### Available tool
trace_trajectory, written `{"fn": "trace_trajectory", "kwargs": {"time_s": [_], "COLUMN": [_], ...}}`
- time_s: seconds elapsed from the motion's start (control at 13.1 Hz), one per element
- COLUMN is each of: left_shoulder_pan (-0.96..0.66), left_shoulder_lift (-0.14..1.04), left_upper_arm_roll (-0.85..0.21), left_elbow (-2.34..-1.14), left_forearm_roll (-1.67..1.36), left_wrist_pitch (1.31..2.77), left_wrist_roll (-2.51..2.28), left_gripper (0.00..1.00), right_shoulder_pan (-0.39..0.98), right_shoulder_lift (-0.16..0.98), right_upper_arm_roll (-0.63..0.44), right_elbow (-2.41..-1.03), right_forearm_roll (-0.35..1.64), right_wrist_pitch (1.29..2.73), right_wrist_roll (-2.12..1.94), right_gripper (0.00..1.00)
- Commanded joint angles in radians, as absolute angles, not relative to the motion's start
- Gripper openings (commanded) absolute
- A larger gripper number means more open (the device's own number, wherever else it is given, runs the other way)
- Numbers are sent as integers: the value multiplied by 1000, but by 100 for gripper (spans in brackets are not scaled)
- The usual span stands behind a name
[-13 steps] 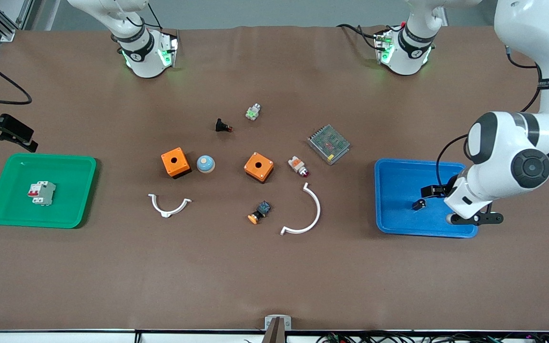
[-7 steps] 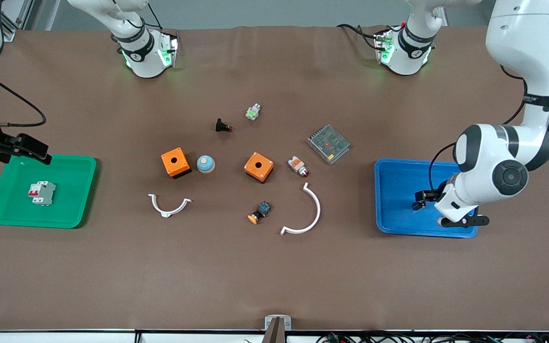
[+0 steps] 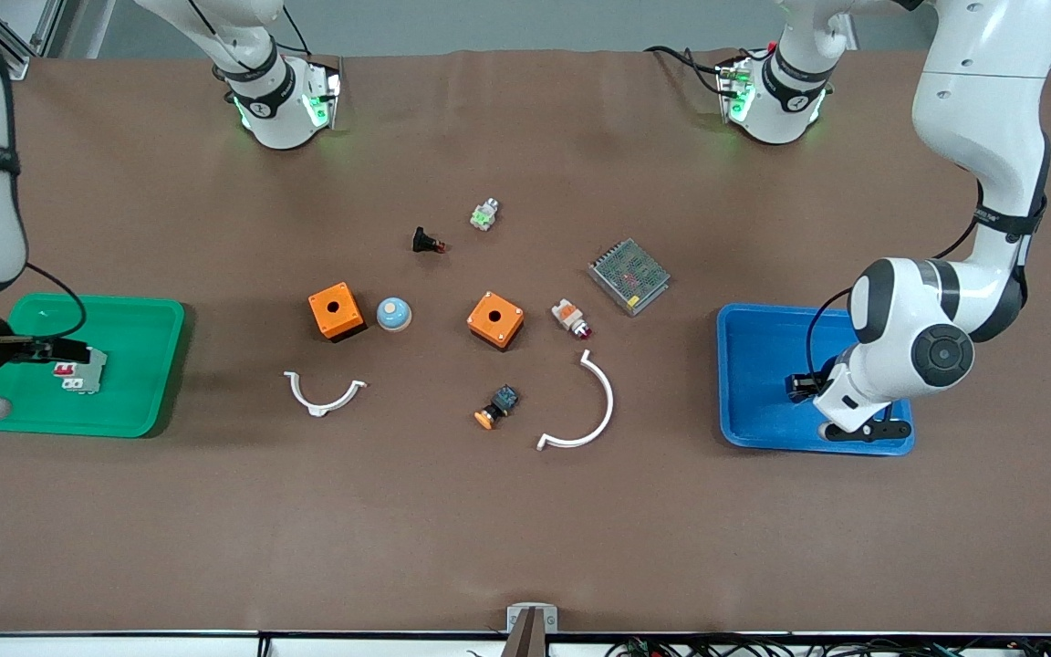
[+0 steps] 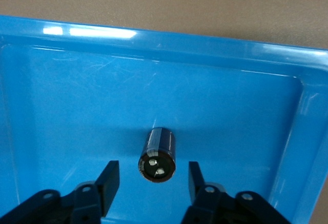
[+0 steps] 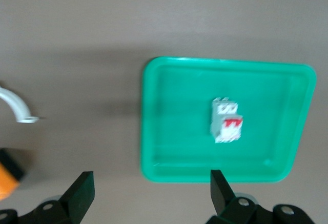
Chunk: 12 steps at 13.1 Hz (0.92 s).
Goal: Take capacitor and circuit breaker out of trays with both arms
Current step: 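Grasp the capacitor with the left gripper while the right gripper reaches the breaker, then close the right gripper on the white breaker in the green tray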
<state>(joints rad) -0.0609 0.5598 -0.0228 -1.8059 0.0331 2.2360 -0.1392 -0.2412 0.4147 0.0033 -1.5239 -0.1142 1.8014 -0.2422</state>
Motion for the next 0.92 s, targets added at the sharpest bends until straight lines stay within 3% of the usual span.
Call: {"fn": "trace_trajectory", "kwargs": {"time_s": [0.0,0.31,0.61,0.84], "left_shoulder_pan": [-55,-48,-48,-48], "left_shoulder_lift": [555,560,561,561], "left_upper_arm_roll": [-28,-29,-29,-29], "left_elbow": [-1816,-1818,-1815,-1815], "left_forearm_roll": [38,37,35,35], "left_wrist_pitch": [2253,2261,2263,2263], "left_wrist_roll": [-156,-158,-160,-160], "left_gripper": [49,34,33,29], "right_shoulder_pan": [-331,-422,-460,-469], "right_shoulder_lift": [468,580,612,611], "right_upper_arm_roll": [20,20,21,21], "right_elbow": [-1502,-1505,-1538,-1636], "right_forearm_roll": [-129,-115,-94,-61], "right_wrist_pitch": [1873,2063,2112,2248], "right_wrist_roll": [-386,-482,-482,-477], "right_gripper": [100,100,100,100]}}
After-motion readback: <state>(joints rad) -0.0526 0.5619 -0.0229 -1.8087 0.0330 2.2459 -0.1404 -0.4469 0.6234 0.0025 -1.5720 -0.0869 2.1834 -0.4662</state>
